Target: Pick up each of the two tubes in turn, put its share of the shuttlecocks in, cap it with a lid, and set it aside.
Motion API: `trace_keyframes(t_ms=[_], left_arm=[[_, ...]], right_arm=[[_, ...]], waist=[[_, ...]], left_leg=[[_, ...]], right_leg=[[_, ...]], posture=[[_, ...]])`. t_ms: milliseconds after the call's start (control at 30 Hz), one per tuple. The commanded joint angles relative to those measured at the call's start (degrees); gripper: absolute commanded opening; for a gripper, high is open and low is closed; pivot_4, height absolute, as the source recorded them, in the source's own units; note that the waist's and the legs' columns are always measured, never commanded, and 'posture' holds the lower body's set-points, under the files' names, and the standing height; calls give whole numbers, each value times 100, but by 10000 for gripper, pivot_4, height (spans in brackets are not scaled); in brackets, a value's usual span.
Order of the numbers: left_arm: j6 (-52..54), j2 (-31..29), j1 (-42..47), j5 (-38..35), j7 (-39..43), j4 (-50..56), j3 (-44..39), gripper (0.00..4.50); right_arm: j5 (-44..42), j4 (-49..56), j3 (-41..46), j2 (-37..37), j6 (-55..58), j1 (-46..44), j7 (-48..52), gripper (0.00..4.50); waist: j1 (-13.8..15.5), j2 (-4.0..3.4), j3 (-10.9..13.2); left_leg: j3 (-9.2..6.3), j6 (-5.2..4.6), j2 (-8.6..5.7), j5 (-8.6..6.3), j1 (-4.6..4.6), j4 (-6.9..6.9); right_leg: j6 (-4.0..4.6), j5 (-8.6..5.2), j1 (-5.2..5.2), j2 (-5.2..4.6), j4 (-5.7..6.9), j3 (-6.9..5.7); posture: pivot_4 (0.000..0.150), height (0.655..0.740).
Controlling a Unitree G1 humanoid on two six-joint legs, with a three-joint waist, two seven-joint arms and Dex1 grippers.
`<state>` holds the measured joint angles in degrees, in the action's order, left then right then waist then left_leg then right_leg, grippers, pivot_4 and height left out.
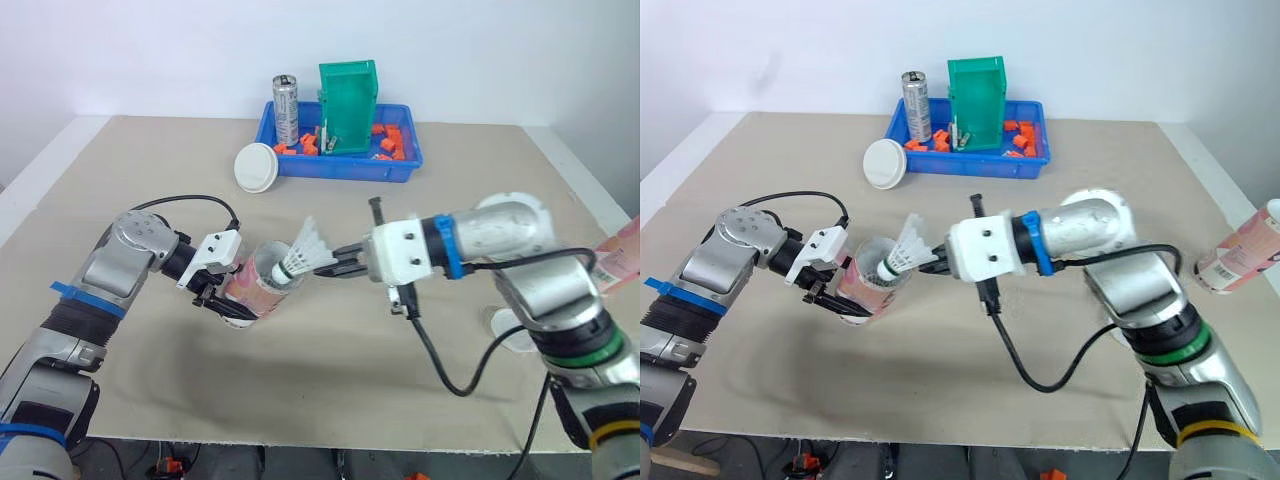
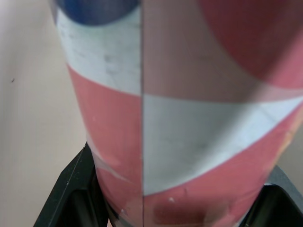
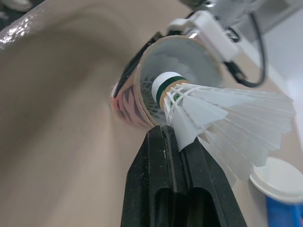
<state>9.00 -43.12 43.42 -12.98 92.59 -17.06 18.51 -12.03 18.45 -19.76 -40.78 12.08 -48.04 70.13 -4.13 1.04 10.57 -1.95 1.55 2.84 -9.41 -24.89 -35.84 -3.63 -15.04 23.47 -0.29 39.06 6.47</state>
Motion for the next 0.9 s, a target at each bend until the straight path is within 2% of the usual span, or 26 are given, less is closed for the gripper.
trace_keyframes(t_ms=[33, 67, 100, 200, 233, 267, 633, 733, 900], left_arm=[[10, -15, 73, -4, -9, 29, -65, 28659], [8, -11, 75, -2, -9, 23, -66, 28659], [7, -11, 75, -2, -9, 21, -66, 28659], [9, -2, 81, 9, -9, 16, -70, 28659], [14, 0, 82, 9, -9, 20, -71, 28659], [18, 1, 84, 11, -9, 19, -76, 28659], [21, -16, 75, 9, -9, 37, -91, 28659], [0, -14, 105, 10, -9, 0, -69, 28659], [-40, 34, 207, 20, -9, -94, -25, 28659]], right_arm=[[63, -41, -3, 129, -15, -308, 99, 7780], [58, -74, -37, 171, 18, -368, 144, 9804], [12, -88, -50, 211, 64, -422, 207, 15912], [-220, -100, 89, 350, 224, -572, 303, 27450], [-305, -99, 156, 365, 297, -602, 333, 32919], [-446, -114, 261, 381, 410, -640, 346, 35749], [-997, -420, 979, 108, 914, -209, 308, 35749], [-973, -485, 995, 106, 978, -124, 233, 27913], [-900, -612, 857, 277, 917, -317, 220, 3937]], waist=[[3, 0, 0], [4, 0, 0], [4, 0, 0], [2, 0, 0], [2, 0, 0], [2, 0, 0], [3, 1, 0], [3, 0, 0], [1, 0, 0]], left_leg=[[0, 0, 0, 0, -1, 0], [-2, 0, 0, 0, -2, 0], [-4, 0, 0, 0, -3, 0], [-5, 0, 0, 0, -3, 0], [-6, 0, 0, 0, -2, 0], [-7, 0, 0, 0, -3, 0], [-10, 0, 0, 0, -4, 0], [-10, 0, 0, 0, -5, 1], [-11, 0, 0, 0, -3, 0]], right_leg=[[0, 0, 0, 0, 0, 0], [-1, -1, 0, 0, 0, -2], [-1, -2, 0, 0, 0, -3], [0, -1, 1, 1, 1, -4], [1, 0, 0, 1, 1, -5], [1, 0, 0, 1, 2, -6], [2, -1, -1, 0, 1, -9], [2, -2, 0, 0, 1, -9], [2, 1, 0, 2, 2, -9]], posture=[[1500, 7362], [1500, 7362], [1500, 7362], [1500, 7362], [1500, 7362], [1500, 7362], [1500, 7362], [1500, 7362], [1500, 7362]])
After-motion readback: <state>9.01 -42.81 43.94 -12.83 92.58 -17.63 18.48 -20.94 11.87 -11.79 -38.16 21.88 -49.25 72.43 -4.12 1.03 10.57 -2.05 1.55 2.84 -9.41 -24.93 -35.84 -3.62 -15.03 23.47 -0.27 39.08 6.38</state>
